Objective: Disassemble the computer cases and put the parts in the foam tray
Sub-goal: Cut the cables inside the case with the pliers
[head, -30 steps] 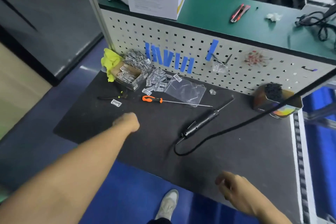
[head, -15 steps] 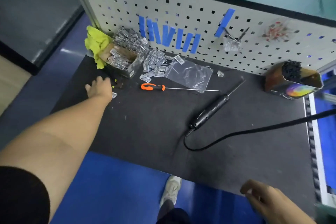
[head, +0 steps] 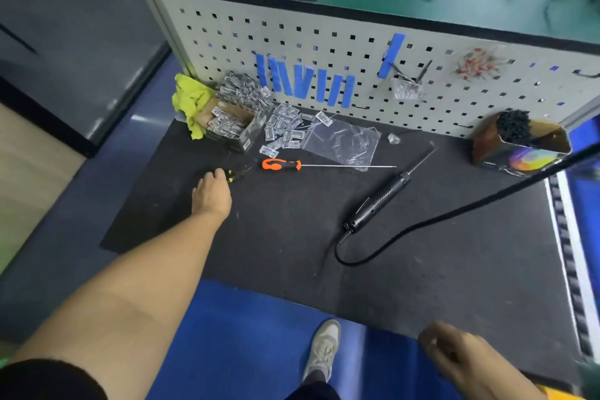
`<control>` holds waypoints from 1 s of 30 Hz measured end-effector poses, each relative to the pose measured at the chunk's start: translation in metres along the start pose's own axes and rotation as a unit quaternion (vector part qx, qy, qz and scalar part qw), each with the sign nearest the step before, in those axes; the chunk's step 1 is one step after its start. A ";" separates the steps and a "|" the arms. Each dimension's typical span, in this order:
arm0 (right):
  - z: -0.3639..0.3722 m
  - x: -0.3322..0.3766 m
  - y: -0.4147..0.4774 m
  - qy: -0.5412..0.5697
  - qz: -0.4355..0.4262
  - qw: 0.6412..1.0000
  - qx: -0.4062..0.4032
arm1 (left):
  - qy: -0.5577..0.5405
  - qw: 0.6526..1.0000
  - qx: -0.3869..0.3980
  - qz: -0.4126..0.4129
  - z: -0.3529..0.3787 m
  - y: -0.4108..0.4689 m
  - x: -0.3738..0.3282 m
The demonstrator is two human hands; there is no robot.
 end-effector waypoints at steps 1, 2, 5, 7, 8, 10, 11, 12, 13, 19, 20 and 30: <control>0.002 -0.002 -0.002 0.001 -0.010 1.000 -0.003 | -0.023 1.000 -0.012 0.000 -0.002 -0.010 -0.007; 0.004 -0.004 -0.004 0.001 -0.019 1.000 -0.006 | -0.049 0.999 -0.021 -0.003 -0.004 -0.021 -0.016; 0.010 -0.013 -0.015 0.013 -0.040 0.999 -0.025 | -0.154 0.987 -0.038 -0.033 -0.015 -0.057 -0.047; 0.015 -0.021 -0.026 0.033 -0.053 0.997 -0.049 | -0.251 0.963 -0.062 -0.070 -0.025 -0.085 -0.071; 0.018 -0.024 -0.031 0.048 -0.062 0.995 -0.058 | -0.297 0.948 -0.080 -0.085 -0.031 -0.100 -0.084; 0.025 -0.033 -0.045 0.082 -0.079 0.991 -0.070 | -0.359 0.921 -0.110 -0.101 -0.040 -0.131 -0.109; 0.028 -0.038 -0.051 0.101 -0.082 0.989 -0.073 | -0.378 0.913 -0.114 -0.105 -0.042 -0.148 -0.121; 0.031 -0.042 -0.059 0.120 -0.083 0.986 -0.076 | -0.390 0.908 -0.109 -0.109 -0.042 -0.166 -0.132; 0.035 -0.048 -0.067 0.138 -0.086 0.983 -0.082 | -0.400 0.904 -0.099 -0.112 -0.041 -0.184 -0.141; 0.046 -0.068 -0.115 0.253 -0.124 0.949 -0.144 | -0.539 0.840 0.011 -0.059 -0.023 -0.279 -0.207; 0.044 -0.067 -0.115 0.280 -0.131 0.938 -0.154 | -0.562 0.825 0.031 -0.054 -0.024 -0.289 -0.216; 0.062 -0.158 -0.180 0.455 -0.037 0.849 -0.265 | -0.630 0.694 0.308 0.161 -0.068 -0.456 -0.351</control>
Point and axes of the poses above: each hand's wrist, its own y-axis towards the middle knuckle, its own z-axis out of the palm, x = y × z, the point moved 4 cm from there along y, towards the middle knuckle, and after that the axes turned 7 degrees about z, right-handed, at the moved point
